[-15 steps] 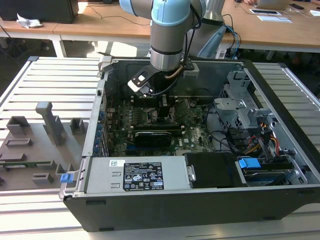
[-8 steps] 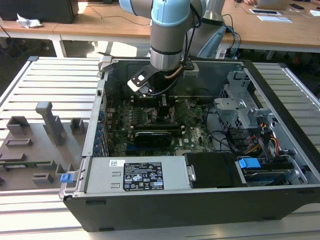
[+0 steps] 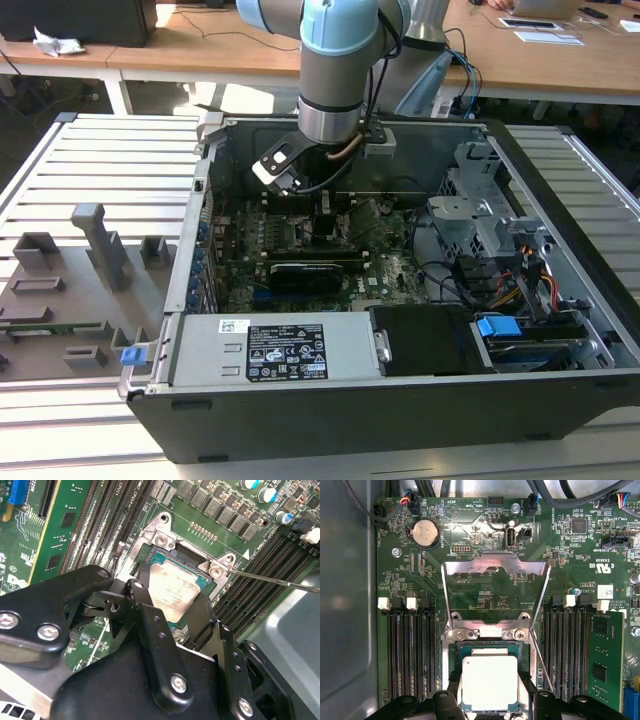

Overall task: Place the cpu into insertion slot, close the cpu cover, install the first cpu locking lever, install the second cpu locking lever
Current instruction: 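Place the cpu into insertion slot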

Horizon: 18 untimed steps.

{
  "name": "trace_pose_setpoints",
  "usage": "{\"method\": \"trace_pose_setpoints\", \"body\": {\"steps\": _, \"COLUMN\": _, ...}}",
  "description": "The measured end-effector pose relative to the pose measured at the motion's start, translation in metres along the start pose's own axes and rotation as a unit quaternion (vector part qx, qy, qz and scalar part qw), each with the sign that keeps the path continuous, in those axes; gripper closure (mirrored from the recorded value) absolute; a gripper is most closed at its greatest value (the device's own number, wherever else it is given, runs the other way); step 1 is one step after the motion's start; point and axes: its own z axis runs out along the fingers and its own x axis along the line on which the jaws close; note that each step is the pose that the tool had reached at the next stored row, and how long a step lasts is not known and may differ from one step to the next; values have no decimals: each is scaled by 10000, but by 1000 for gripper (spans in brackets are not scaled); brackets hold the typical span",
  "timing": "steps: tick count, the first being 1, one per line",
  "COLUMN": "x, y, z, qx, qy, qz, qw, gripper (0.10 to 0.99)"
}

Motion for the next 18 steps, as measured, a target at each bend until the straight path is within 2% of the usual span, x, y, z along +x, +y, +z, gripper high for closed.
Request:
{"method": "trace_pose_setpoints", "body": {"steps": 3, "x": 2, "y": 1, "z": 5, "qx": -3, "qy": 5, "qz": 0, "qw": 10000, "gripper": 545}}
{"method": "trace_pose_setpoints", "body": {"steps": 4, "x": 1, "y": 0, "z": 2, "qx": -1, "qy": 1, "qz": 1, "qw": 10000, "gripper": 482}}
{"method": "trace_pose_setpoints", "body": {"steps": 7, "x": 0, "y": 0, "z": 2, "qx": 0, "qy": 0, "qz": 0, "qw": 10000, "gripper": 482}}
{"method": "trace_pose_setpoints", "body": {"steps": 11, "x": 0, "y": -1, "z": -81, "qx": 0, "qy": 0, "qz": 0, "qw": 10000, "gripper": 482}}
{"method": "trace_pose_setpoints", "body": {"steps": 13, "x": 2, "y": 0, "z": -85, "qx": -1, "qy": -12, "qz": 0, "qw": 10000, "gripper": 482}}
{"method": "trace_pose_setpoints", "body": {"steps": 14, "x": 2, "y": -5, "z": -85, "qx": -1, "qy": -17, "qz": 1, "qw": 10000, "gripper": 494}}
{"method": "trace_pose_setpoints", "body": {"steps": 16, "x": 0, "y": -40, "z": -85, "qx": -2, "qy": -18, "qz": 0, "qw": 10000, "gripper": 627}}
{"method": "trace_pose_setpoints", "body": {"steps": 17, "x": -4, "y": -85, "z": -85, "qx": -5, "qy": -17, "qz": -1, "qw": 10000, "gripper": 686}}
{"method": "trace_pose_setpoints", "body": {"steps": 18, "x": -8, "y": -115, "z": -84, "qx": -6, "qy": -12, "qz": -2, "qw": 10000, "gripper": 686}}
